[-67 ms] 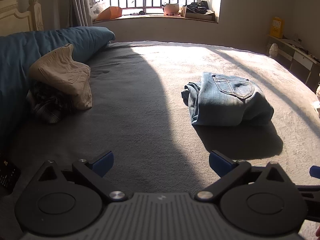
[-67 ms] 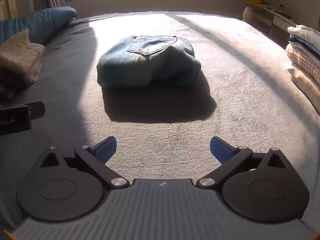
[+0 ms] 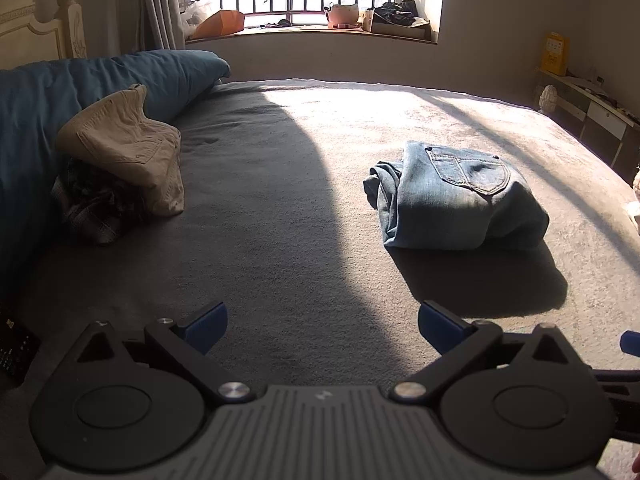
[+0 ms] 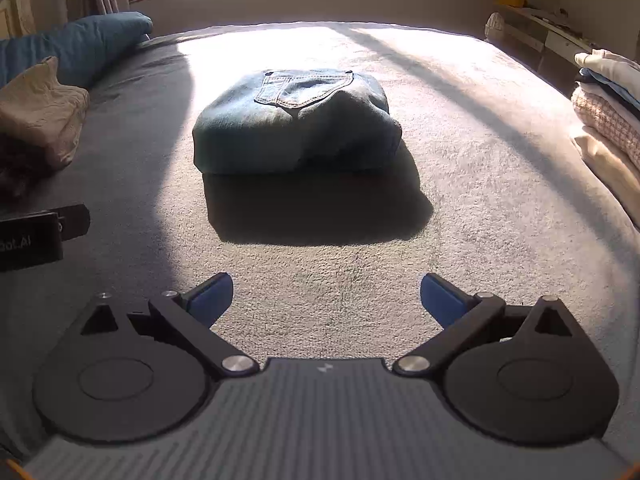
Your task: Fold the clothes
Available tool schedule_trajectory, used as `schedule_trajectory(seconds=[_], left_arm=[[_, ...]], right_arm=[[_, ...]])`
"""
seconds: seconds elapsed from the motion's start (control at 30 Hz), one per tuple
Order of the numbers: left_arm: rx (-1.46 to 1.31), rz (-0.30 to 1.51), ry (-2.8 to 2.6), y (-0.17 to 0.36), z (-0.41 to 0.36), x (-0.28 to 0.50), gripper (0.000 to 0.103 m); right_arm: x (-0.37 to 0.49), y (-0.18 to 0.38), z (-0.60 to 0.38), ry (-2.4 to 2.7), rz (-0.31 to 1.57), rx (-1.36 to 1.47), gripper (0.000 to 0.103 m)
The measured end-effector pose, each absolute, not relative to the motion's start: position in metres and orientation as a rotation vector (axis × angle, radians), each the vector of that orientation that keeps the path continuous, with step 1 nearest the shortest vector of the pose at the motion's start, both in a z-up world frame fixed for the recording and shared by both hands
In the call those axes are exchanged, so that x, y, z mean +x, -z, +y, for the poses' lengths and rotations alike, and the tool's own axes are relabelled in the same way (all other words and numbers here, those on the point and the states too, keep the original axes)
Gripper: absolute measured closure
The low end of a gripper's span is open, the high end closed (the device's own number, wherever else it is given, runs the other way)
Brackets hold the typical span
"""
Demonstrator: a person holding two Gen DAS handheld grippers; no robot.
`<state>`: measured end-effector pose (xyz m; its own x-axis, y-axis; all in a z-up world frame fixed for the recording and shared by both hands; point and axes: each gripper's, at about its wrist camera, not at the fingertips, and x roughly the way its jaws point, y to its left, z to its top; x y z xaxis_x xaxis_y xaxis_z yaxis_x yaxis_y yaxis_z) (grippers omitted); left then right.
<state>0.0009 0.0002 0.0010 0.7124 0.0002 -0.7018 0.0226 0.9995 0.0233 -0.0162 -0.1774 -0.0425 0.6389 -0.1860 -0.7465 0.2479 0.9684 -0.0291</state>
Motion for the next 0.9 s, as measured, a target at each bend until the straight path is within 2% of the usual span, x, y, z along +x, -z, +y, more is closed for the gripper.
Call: schedule_trajectory(seconds=[0.9], left_arm=[[-0.011,0.789,-0.017,0.0001,0.009,0.0013,0.0]], right_arm=[[-0.0189,0.0387,-0.1787,0.278,0.814,0.074,0.002]])
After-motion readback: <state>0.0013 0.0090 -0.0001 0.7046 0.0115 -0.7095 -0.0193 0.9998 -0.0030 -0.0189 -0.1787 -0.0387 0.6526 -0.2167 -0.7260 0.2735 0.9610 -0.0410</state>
